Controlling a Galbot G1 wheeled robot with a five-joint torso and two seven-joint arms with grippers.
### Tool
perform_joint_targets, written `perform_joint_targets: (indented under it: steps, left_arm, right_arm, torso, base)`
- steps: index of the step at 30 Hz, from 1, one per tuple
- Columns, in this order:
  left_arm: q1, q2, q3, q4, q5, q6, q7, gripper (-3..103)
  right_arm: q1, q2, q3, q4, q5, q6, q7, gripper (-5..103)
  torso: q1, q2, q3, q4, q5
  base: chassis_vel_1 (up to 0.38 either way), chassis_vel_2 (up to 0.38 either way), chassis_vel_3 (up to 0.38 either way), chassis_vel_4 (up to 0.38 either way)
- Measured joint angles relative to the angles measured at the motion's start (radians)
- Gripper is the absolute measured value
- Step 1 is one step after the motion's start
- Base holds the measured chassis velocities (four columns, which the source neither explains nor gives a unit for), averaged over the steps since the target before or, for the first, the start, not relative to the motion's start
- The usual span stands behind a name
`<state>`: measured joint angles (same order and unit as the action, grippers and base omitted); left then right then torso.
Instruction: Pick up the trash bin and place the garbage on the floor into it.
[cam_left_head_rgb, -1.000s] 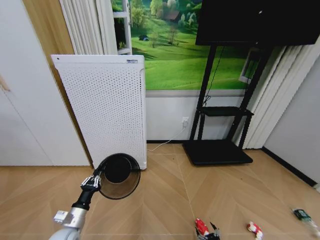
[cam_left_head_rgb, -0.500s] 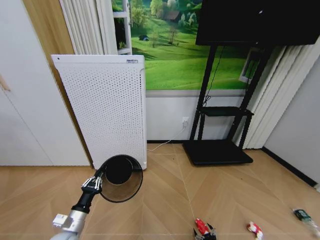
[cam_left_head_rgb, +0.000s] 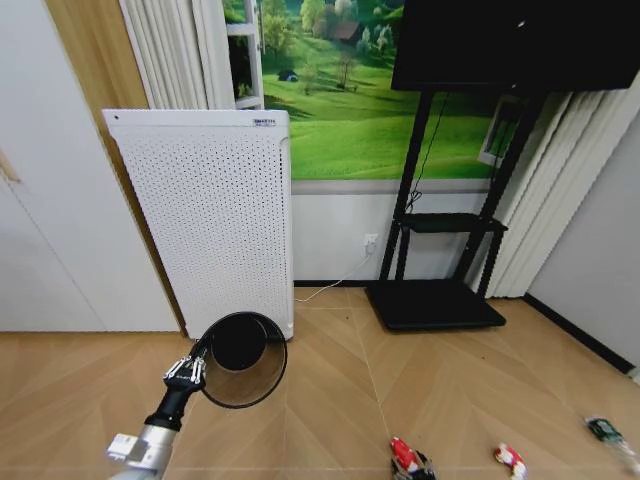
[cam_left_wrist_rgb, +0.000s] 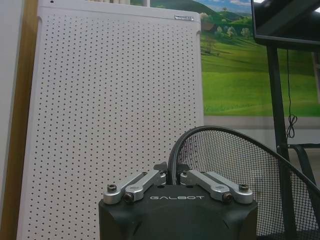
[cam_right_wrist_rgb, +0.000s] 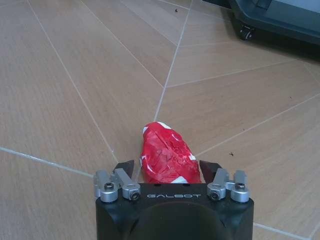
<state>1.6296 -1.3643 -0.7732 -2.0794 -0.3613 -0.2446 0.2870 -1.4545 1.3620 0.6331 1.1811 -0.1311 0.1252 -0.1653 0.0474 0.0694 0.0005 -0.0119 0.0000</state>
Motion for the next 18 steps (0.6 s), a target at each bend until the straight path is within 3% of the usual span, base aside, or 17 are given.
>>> perform_joint_targets:
  steps: [2, 7, 12, 16, 18]
  left_arm:
    - [-0.002, 0.003, 0.002, 0.003, 0.000, 0.000, 0.000, 7]
    - [-0.010, 0.008, 0.009, 0.005, 0.000, 0.000, -0.001, 7]
    - [-0.022, 0.018, 0.022, 0.012, -0.002, 0.000, -0.004, 7]
    - [-0.056, 0.052, 0.064, 0.047, -0.010, 0.007, -0.013, 7]
    - [-0.105, 0.088, 0.142, 0.094, -0.046, 0.026, -0.044, 7]
  right_arm:
    - [-0.006, -0.001, 0.002, 0.011, 0.007, 0.002, -0.009, 64]
    - [-0.011, -0.003, 0.007, 0.021, 0.015, 0.006, -0.012, 51]
    - [-0.023, -0.006, 0.014, 0.037, 0.033, 0.013, -0.013, 51]
    - [-0.040, -0.011, 0.032, 0.082, 0.092, 0.091, -0.041, 51]
    - [-0.073, -0.017, 0.053, 0.166, 0.152, 0.151, -0.051, 51]
  torso:
    - [0.000, 0.000, 0.000, 0.0000, 0.0000]
    - [0.000, 0.000, 0.000, 0.0000, 0.0000]
    - [0.000, 0.000, 0.000, 0.0000, 0.0000]
    - [0.000, 0.000, 0.000, 0.0001, 0.0002]
    - [0.000, 0.000, 0.000, 0.0002, -0.0001]
  base:
    - [0.000, 0.000, 0.000, 0.000]
    - [0.000, 0.000, 0.000, 0.000]
    - [0.000, 0.000, 0.000, 0.000]
    - [0.000, 0.000, 0.000, 0.000]
    - [0.000, 0.000, 0.000, 0.000]
